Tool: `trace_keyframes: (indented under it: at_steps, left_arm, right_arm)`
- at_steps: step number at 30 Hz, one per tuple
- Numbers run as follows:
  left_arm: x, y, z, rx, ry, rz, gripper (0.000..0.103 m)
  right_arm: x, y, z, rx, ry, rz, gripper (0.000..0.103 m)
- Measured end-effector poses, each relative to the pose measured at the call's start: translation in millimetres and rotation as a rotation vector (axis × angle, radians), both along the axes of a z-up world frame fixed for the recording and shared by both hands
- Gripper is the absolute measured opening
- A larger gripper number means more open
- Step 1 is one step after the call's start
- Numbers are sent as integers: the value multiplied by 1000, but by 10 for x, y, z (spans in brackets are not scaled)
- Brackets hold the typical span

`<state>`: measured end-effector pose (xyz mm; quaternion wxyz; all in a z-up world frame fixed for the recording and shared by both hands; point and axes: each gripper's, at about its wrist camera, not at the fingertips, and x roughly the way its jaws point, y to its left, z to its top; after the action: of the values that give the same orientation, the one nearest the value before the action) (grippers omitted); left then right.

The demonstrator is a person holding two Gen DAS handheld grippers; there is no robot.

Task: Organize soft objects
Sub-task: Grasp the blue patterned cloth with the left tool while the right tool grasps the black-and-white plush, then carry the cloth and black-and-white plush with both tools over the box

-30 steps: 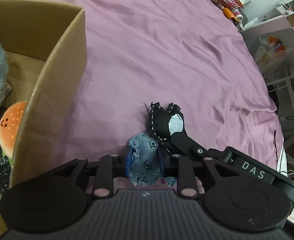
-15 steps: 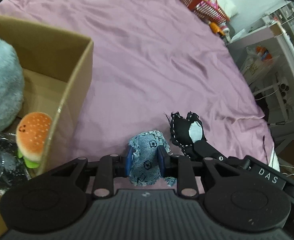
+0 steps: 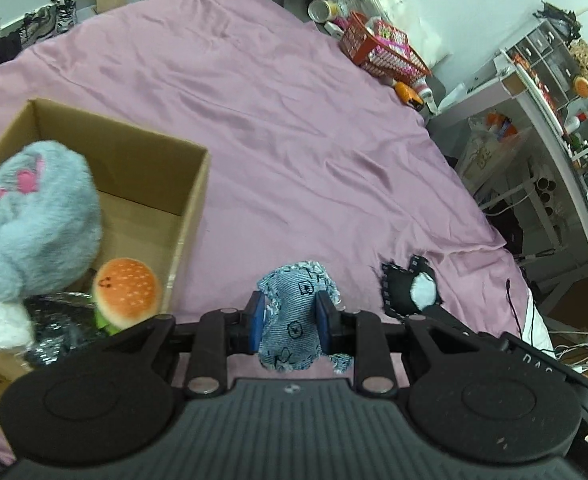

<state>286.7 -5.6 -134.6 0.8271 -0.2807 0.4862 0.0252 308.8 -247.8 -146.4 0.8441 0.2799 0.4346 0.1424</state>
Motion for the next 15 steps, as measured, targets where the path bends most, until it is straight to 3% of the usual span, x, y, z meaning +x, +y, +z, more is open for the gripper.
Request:
trace_keyframes:
  at_steps: [15]
  left_arm:
    - [-478, 478, 420, 22, -72, 67, 26]
  right_arm:
    - [-246, 254, 352, -23, -104, 56, 9]
